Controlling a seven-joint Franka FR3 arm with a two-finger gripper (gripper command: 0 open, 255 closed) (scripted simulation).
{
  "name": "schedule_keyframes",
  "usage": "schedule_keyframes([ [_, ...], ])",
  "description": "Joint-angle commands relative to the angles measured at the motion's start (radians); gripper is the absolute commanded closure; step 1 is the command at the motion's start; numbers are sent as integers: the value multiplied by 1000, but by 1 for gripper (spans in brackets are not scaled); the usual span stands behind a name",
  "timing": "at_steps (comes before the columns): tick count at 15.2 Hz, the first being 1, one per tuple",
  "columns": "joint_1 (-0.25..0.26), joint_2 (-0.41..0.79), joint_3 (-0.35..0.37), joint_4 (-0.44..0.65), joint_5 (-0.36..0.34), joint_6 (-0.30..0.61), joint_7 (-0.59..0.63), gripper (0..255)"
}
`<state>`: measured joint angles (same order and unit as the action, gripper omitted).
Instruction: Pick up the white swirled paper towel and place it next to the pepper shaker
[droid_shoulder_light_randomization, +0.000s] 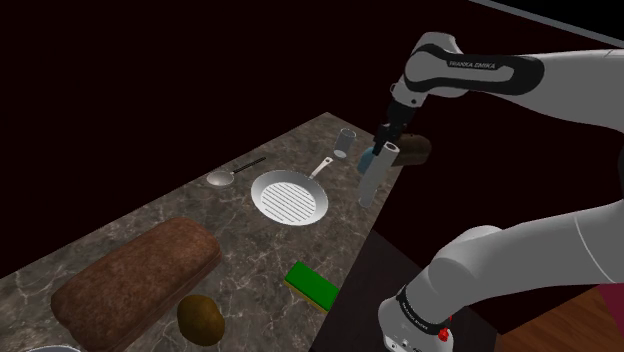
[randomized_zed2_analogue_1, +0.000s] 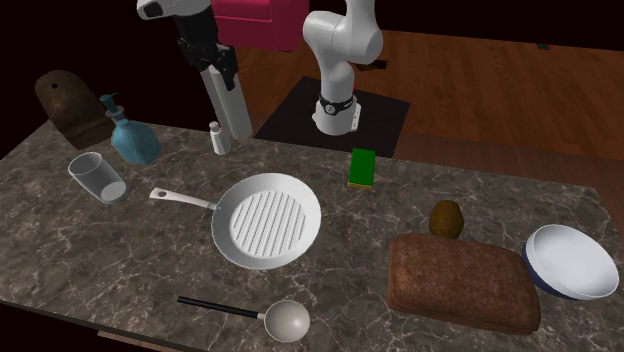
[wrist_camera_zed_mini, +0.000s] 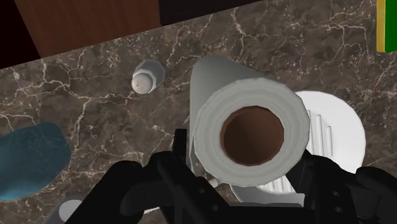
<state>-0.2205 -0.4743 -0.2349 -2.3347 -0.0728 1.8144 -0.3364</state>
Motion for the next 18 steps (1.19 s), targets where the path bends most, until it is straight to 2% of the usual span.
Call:
schedule_keyframes([
  [1, 0, 9, -2, -19, 0, 28, -1, 255],
  [16, -1, 68, -23, -174, -2, 242, -11, 255],
  [18, -1, 68, -23, -174, -2, 242, -11, 255],
])
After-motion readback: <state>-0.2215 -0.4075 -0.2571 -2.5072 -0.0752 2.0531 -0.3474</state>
